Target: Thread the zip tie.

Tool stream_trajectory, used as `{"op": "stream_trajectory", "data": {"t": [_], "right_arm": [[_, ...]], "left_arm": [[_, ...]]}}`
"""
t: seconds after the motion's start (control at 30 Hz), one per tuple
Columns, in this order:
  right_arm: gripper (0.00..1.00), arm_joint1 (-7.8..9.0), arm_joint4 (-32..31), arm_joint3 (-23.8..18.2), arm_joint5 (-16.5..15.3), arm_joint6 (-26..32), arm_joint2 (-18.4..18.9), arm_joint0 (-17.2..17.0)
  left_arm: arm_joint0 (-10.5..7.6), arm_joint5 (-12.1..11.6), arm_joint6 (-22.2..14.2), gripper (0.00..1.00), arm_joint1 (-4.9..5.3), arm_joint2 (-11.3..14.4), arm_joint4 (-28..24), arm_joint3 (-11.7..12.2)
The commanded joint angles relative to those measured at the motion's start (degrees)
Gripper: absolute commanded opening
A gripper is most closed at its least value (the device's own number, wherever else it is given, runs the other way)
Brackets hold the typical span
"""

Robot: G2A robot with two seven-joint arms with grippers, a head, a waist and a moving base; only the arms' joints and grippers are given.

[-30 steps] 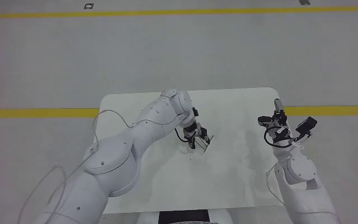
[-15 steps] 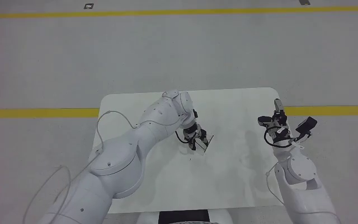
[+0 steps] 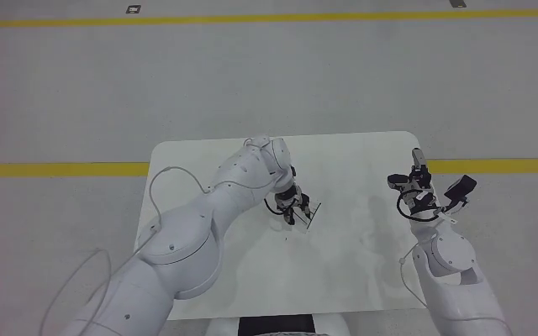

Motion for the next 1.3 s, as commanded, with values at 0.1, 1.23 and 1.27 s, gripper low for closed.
{"op": "stream_trajectory", "data": {"t": [0.1,1.23,1.27], "right_arm": [[1.00,0.00,0.0,0.0,0.0,0.0,0.0,0.0],[1.00,0.00,0.0,0.0,0.0,0.0,0.0,0.0],[1.00,0.00,0.0,0.0,0.0,0.0,0.0,0.0]], "left_arm": [[-0.05,0.0,0.8,0.31,-0.62,0.0,0.1,1.0],[-0.72,0.0,4.0,0.25,-5.05,0.0,5.3,6.5],[-0.75,0.0,4.0,0.25,-5.24,0.0,5.8,6.8]]}}
